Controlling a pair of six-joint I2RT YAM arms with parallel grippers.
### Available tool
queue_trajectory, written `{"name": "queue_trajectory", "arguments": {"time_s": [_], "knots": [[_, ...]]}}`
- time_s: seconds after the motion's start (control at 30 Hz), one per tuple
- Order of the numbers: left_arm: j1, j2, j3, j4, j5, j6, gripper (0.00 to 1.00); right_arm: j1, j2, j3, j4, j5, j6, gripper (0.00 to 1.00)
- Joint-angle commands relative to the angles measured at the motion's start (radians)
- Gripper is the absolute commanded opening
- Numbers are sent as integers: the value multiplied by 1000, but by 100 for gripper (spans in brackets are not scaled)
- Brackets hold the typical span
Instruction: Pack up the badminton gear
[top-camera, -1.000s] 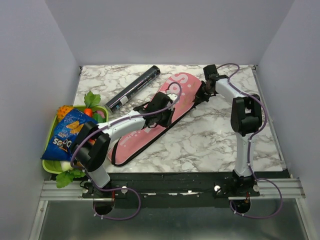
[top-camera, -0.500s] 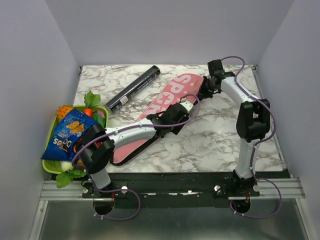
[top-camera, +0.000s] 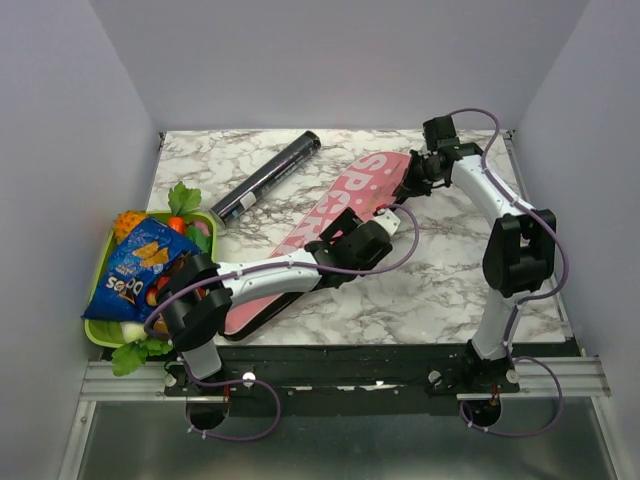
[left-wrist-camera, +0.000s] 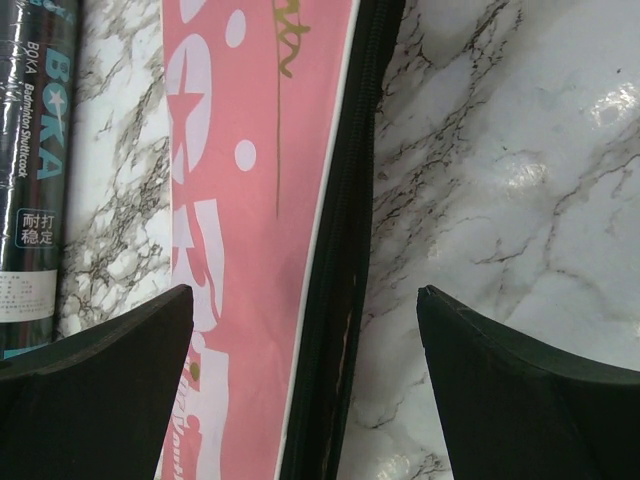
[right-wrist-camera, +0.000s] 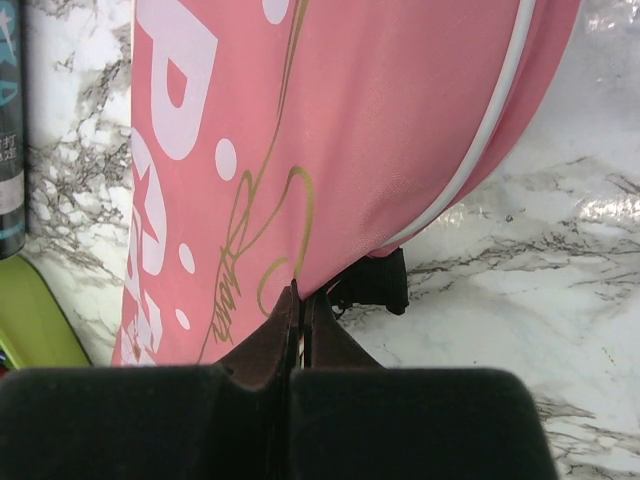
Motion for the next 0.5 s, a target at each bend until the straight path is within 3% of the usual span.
{"name": "queue_trajectory", "arguments": {"time_s": [0.0, 0.37, 0.47], "knots": [[-8, 40, -2, 34, -80, 19, 99, -6, -70, -29, -30, -90, -28, 1], [-8, 81, -81, 98, -77, 8, 98, -3, -160, -71, -72, -119, -52, 1], [-8, 89, -84, 86, -95, 17, 93, -3, -188, -94, -61, -119, -55, 1]]}}
